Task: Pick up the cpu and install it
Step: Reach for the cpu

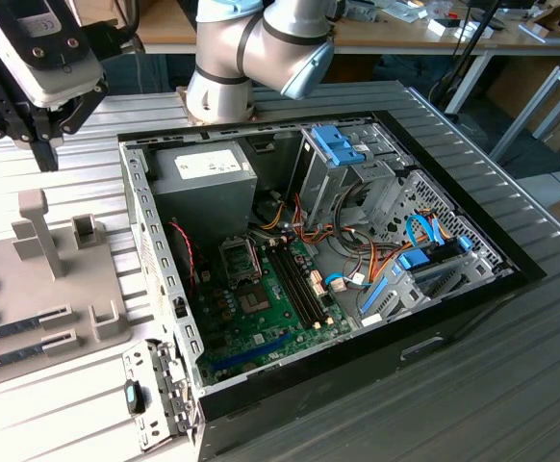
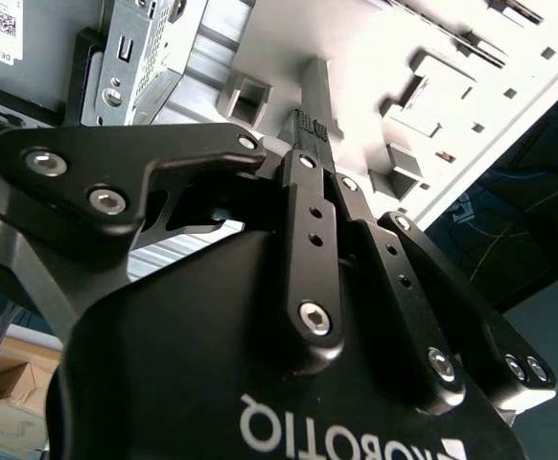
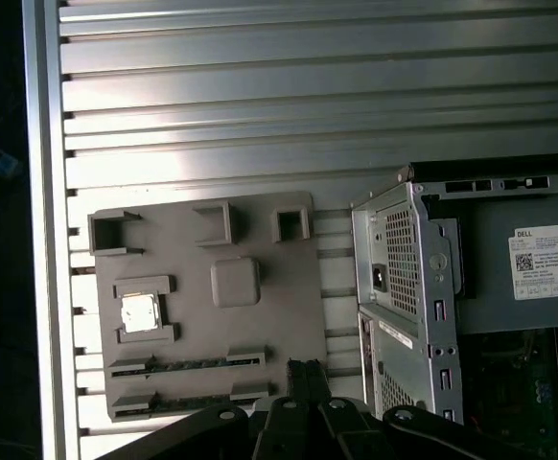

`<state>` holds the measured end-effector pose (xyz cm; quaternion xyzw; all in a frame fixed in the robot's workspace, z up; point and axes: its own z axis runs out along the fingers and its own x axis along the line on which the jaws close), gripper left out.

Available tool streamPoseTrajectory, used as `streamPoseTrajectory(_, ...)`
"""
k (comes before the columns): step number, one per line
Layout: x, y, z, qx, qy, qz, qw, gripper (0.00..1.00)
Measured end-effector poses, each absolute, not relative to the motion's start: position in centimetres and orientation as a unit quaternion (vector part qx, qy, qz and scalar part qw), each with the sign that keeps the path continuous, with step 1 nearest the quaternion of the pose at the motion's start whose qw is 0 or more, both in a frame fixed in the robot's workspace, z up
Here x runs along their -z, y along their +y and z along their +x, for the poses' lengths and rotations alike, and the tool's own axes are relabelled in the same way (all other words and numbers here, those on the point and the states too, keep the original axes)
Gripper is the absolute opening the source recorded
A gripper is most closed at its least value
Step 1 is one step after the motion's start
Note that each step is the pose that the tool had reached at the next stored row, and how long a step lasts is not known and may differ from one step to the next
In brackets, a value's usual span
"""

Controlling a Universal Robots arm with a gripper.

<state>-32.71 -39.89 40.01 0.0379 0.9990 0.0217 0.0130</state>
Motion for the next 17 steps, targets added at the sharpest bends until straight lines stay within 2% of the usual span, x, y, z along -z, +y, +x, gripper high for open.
streamPoseTrajectory(17, -40.0, -39.9, -33.56, -0.022, 0.999, 0.038, 0.013, 0.1)
